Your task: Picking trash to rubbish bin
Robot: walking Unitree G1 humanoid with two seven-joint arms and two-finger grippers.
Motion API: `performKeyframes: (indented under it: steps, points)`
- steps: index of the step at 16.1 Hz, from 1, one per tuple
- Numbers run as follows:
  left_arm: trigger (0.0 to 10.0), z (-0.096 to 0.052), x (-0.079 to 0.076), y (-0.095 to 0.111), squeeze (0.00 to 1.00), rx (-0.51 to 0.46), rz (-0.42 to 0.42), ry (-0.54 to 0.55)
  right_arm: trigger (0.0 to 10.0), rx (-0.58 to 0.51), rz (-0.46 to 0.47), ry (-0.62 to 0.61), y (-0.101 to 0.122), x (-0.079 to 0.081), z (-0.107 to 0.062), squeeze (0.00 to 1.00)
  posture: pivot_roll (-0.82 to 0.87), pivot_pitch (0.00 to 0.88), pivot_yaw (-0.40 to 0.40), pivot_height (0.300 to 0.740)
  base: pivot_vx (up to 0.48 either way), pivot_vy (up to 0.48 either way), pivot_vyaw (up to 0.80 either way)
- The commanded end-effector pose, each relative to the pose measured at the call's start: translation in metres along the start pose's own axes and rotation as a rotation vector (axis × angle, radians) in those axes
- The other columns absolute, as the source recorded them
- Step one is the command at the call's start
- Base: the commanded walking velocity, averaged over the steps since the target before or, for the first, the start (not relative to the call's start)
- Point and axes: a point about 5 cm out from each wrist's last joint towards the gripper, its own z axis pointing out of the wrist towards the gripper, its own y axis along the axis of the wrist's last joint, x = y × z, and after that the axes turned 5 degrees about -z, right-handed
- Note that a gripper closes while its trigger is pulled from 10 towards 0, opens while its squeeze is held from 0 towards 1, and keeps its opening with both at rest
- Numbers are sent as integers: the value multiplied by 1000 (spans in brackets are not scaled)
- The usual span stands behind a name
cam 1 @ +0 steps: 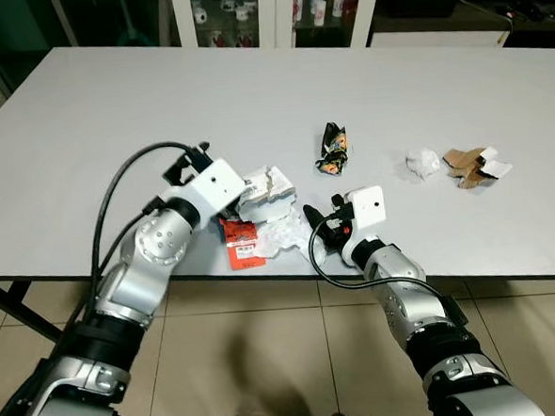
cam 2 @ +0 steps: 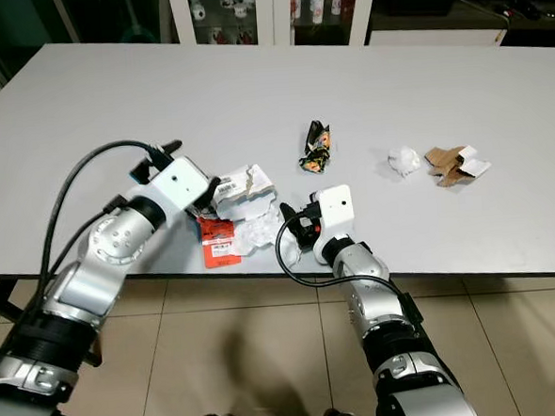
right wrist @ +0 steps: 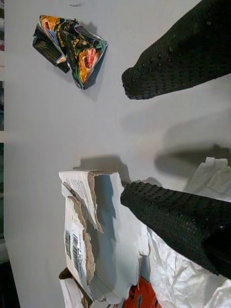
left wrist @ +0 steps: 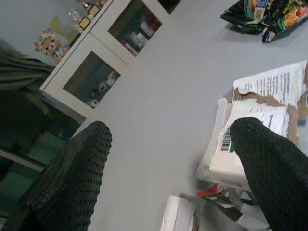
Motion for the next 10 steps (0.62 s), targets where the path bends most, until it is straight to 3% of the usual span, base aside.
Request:
performKeyframes:
  steps: [1,3,6,7,10]
  points:
    - [10000,0,16,4,0,-28,29,-8,10000,-1,12,-12,0,-2,-1,0,27,78,-16,740,0,0,0]
    - [10000,-6,29,3,0,-36,104,-71,10000,2,14,-9,-1,-1,-1,0,32,73,-13,740,0,0,0]
    - [10000,-15,31,-5,0,3,225,-166,10000,1,17,-4,-1,1,0,0,32,73,-13,740,0,0,0]
    - [10000,-18,32,-10,0,22,234,-188,10000,2,17,-2,-2,2,-1,0,34,65,-10,740,0,0,0]
    - [10000,-28,24,-32,0,108,141,-290,10000,2,17,2,-2,2,-1,0,31,53,-10,740,0,0,0]
